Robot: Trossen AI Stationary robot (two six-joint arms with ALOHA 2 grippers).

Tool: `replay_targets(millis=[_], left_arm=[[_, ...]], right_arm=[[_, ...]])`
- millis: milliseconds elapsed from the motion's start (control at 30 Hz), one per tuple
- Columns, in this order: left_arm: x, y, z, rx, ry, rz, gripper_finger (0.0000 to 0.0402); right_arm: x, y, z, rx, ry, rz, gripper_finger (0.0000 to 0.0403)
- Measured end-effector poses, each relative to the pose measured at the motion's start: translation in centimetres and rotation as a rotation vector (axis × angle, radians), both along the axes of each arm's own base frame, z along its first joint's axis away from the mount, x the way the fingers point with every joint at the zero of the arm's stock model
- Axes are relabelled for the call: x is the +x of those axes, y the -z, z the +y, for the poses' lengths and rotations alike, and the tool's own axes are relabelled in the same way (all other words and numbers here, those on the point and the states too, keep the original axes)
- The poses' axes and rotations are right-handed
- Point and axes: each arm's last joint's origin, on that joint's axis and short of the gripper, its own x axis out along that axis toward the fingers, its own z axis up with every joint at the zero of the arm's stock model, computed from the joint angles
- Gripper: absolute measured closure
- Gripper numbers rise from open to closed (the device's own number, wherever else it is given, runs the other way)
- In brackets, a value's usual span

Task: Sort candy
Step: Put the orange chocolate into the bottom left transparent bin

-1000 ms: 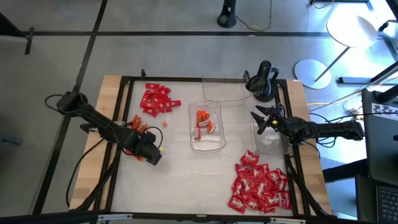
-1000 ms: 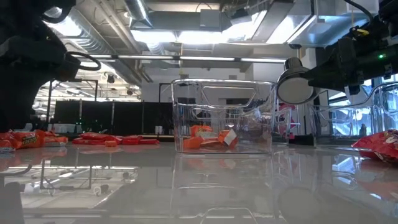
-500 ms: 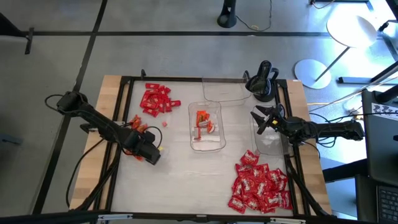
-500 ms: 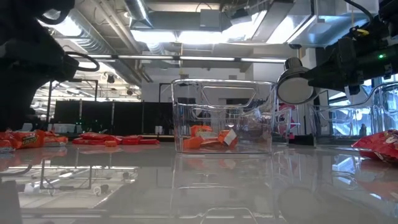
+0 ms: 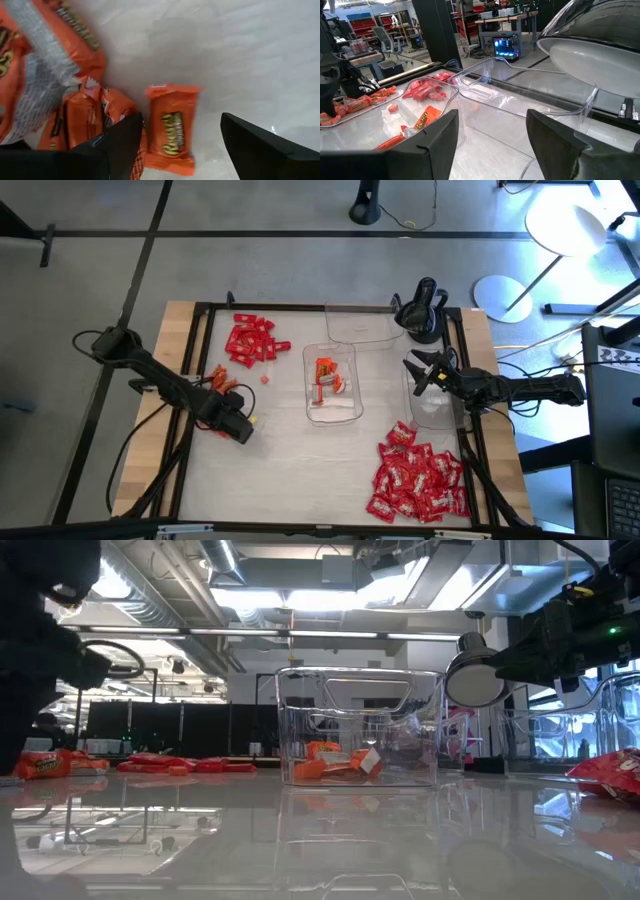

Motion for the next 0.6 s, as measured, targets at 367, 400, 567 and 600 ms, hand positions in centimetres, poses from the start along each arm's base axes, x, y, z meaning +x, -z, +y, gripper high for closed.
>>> replay_targets(millis=[367,400,567,600], left_arm=[[-0.3,1.4,0.0,-0.037,0.001,-0.048,0.0158],[-0.4,1.4,0.0,-0.035,0.000,-0.043,0.0168],[-0.3,1.5,-0.1,-0.041,-0.003,-0.053,0.0243],[-0.2,1.4,-0.1,-0.041,-0.004,-0.054,0.0257]], right_arm=[[0.0,0.0,0.0,0.000,0.000,-0.001,0.0173],[0.0,0.0,0.0,0.000,0.000,-0.001,0.0173],[0.0,0.0,0.0,0.000,0.000,-0.001,0.0173],[0.0,0.0,0.0,0.000,0.000,-0.001,0.0173]])
